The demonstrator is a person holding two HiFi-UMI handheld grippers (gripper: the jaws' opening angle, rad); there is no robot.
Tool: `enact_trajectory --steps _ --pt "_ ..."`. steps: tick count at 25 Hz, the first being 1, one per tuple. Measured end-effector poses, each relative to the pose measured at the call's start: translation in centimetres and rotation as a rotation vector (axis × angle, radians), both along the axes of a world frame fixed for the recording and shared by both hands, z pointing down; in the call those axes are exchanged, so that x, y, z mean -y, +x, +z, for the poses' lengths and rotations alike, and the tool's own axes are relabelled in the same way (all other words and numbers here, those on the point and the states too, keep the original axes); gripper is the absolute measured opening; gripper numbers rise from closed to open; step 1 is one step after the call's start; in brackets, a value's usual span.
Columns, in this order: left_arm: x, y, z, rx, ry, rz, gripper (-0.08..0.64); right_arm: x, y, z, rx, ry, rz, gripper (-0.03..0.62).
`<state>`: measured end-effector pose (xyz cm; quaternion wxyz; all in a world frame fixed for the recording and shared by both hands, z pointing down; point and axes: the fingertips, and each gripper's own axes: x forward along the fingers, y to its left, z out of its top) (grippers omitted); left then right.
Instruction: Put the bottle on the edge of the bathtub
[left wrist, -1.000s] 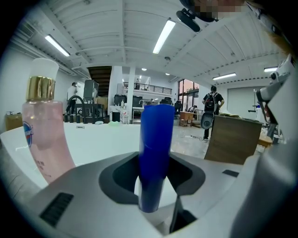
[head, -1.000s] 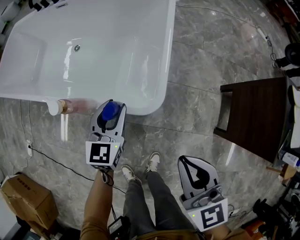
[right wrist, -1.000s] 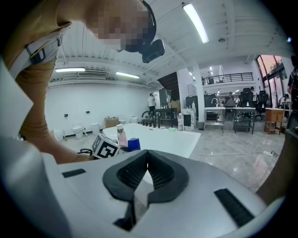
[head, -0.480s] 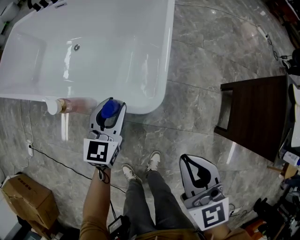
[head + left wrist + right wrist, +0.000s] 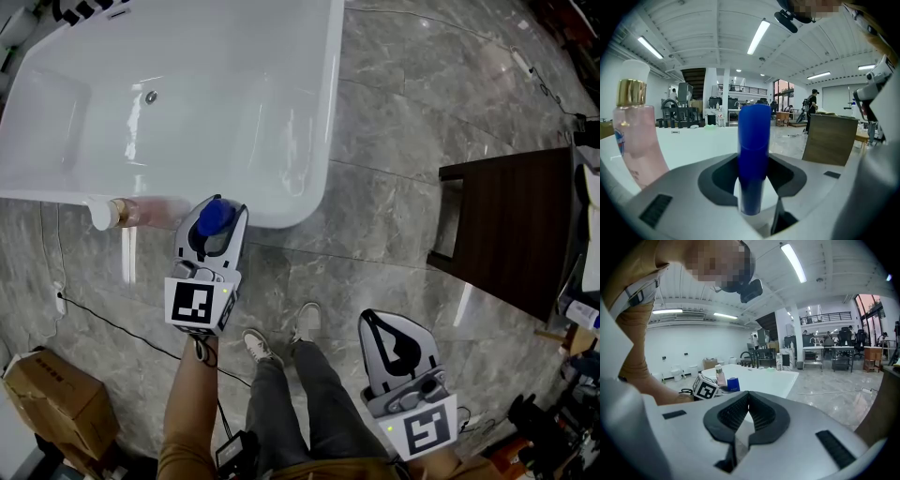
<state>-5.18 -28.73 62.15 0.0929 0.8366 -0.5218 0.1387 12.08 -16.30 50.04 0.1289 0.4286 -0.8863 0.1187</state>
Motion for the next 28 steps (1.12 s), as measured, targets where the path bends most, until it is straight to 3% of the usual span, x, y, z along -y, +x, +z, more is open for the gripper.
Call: enact_trajectory --steps 17,28 --pt "0.26 0.27 -0.19 0.002 0.002 -0.002 0.161 0.11 0.07 0.27 0.008 -0.001 -0.01 0.005" --pt "0.41 0.16 -0.35 -0.003 0.009 -0.005 0.198 0.04 0.14 0.36 0.008 -0.001 -0.005 0.006"
